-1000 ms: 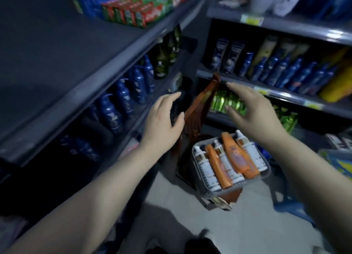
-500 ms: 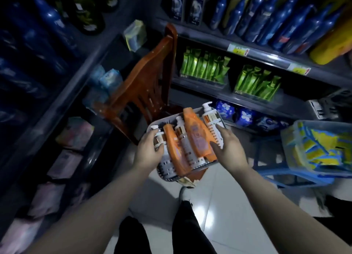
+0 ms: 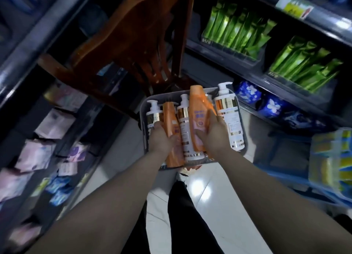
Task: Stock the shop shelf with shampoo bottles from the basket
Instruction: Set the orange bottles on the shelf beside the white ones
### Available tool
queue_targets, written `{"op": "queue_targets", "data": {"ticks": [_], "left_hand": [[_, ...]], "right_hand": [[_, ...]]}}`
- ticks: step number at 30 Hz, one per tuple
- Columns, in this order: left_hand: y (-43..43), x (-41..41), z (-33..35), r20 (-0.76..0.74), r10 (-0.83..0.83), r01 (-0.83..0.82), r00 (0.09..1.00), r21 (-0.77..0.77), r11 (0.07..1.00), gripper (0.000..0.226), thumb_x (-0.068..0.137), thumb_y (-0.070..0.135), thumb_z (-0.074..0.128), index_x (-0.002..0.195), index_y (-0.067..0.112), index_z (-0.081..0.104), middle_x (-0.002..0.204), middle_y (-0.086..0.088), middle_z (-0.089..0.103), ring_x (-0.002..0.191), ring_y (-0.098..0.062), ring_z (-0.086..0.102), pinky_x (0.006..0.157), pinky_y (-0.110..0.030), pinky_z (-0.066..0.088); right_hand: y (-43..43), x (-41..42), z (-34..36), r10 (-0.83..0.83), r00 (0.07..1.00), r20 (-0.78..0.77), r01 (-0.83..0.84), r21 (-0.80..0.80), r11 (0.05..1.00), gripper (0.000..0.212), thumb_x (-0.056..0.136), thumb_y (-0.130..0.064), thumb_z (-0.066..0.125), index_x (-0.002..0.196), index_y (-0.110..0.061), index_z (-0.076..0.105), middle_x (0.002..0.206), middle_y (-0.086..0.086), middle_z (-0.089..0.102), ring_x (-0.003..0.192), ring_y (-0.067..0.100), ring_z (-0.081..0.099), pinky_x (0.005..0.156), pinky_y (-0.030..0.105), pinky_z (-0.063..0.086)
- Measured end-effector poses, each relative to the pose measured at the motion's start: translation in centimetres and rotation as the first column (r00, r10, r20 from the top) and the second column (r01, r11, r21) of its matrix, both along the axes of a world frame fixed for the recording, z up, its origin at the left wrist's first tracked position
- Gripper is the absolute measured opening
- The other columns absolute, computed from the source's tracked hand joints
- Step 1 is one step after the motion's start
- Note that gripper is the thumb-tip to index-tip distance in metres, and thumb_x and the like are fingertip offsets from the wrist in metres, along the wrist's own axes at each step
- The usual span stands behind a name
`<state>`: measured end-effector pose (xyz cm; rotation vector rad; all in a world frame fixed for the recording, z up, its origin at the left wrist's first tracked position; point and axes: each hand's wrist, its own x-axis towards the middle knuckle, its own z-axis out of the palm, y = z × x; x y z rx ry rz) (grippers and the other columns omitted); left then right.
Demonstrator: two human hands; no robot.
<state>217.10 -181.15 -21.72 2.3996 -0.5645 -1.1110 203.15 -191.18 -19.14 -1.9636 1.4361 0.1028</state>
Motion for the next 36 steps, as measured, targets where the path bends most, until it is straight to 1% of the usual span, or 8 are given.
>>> {"op": "queue_targets", "data": {"ticks": [8,15,19,21,25,29,33,36], "left_hand": [[-1.6,-0.4,-1.0,-0.053,-0.010,0.017,0.999,0.149,0.989,0.051,0.077,0.040,0.073,0.119,0.013,0.059,0.114,-0.009,0.064,0.100,-0.027,0.064,0.086,-0.037,0.054],[0.0,0.3,0.7,-0.248,0.110,-0.116,0.962,-0.010,0.993,0.039,0.083,0.021,0.070,0.120,0.017,0.057,0.100,0.002,0.063,0.089,-0.017,0.060,0.082,-0.032,0.051],[2.5,3.2,4.5,-0.367,0.060,-0.133,0.928,-0.177,0.975,0.049,0.080,0.021,0.075,0.124,0.018,0.055,0.111,0.000,0.068,0.100,-0.021,0.066,0.093,-0.046,0.053],[4.1,4.5,7.6,-0.517,0.067,-0.242,0.853,-0.278,0.930,0.051,0.079,0.011,0.074,0.125,0.013,0.053,0.112,-0.005,0.070,0.101,-0.023,0.068,0.093,-0.044,0.053],[7.1,6.5,15.1,-0.670,-0.021,-0.399,0.742,-0.466,0.789,0.052,0.068,0.007,0.082,0.112,0.012,0.055,0.092,0.000,0.074,0.081,-0.013,0.071,0.069,-0.026,0.057],[10.9,8.7,22.4,-0.629,-0.040,-0.444,0.776,-0.590,0.674,0.085,0.043,0.045,0.094,0.111,0.012,0.055,0.089,0.002,0.074,0.079,-0.012,0.070,0.071,-0.028,0.057],[16.5,11.6,28.1,-0.542,-0.025,-0.419,0.840,-0.677,0.605,0.086,0.046,0.048,0.093,0.116,0.014,0.056,0.097,-0.004,0.072,0.088,-0.020,0.069,0.074,-0.035,0.057],[21.4,13.6,31.6,-0.458,-0.015,-0.367,0.889,-0.732,0.574,0.071,0.056,0.049,0.089,0.114,0.020,0.060,0.100,-0.007,0.071,0.091,-0.030,0.064,0.072,-0.040,0.052]], "right_hand": [[-1.9,1.5,-0.6,-0.107,0.994,-0.035,0.111,0.139,0.984,0.084,0.070,-0.042,0.080,0.135,-0.008,0.039,0.127,0.016,0.051,0.111,0.033,0.055,0.091,0.041,0.048],[-0.6,1.4,1.4,-0.185,0.977,0.108,0.156,0.230,0.961,0.071,0.078,-0.030,0.075,0.134,-0.017,0.034,0.110,0.004,0.059,0.097,0.026,0.060,0.078,0.039,0.051],[-0.2,-0.4,4.8,-0.338,0.904,0.261,0.195,0.452,0.871,0.068,0.077,-0.023,0.079,0.135,-0.025,0.044,0.111,-0.005,0.062,0.096,0.018,0.064,0.065,0.027,0.050],[-0.1,-0.9,7.8,-0.385,0.854,0.349,0.161,0.527,0.835,0.056,0.077,-0.017,0.079,0.124,-0.026,0.050,0.108,-0.001,0.067,0.088,0.017,0.068,0.062,0.028,0.054],[0.4,-0.1,13.8,-0.333,0.794,0.508,-0.024,0.574,0.818,0.056,0.074,-0.002,0.078,0.118,-0.021,0.049,0.103,0.004,0.068,0.084,0.016,0.070,0.064,0.028,0.056],[2.3,2.9,18.9,-0.200,0.739,0.644,-0.183,0.477,0.860,0.063,0.060,-0.010,0.076,0.116,-0.018,0.048,0.096,-0.003,0.070,0.085,0.010,0.068,0.072,0.025,0.053],[6.1,7.1,24.1,-0.061,0.645,0.762,-0.342,0.359,0.869,0.056,0.061,-0.005,0.073,0.111,-0.018,0.052,0.084,-0.009,0.072,0.079,0.005,0.067,0.069,0.020,0.052],[9.6,10.4,27.7,0.015,0.569,0.822,-0.421,0.276,0.864,0.053,0.061,-0.004,0.073,0.108,-0.017,0.052,0.083,-0.009,0.072,0.076,0.005,0.066,0.067,0.019,0.052]]}}
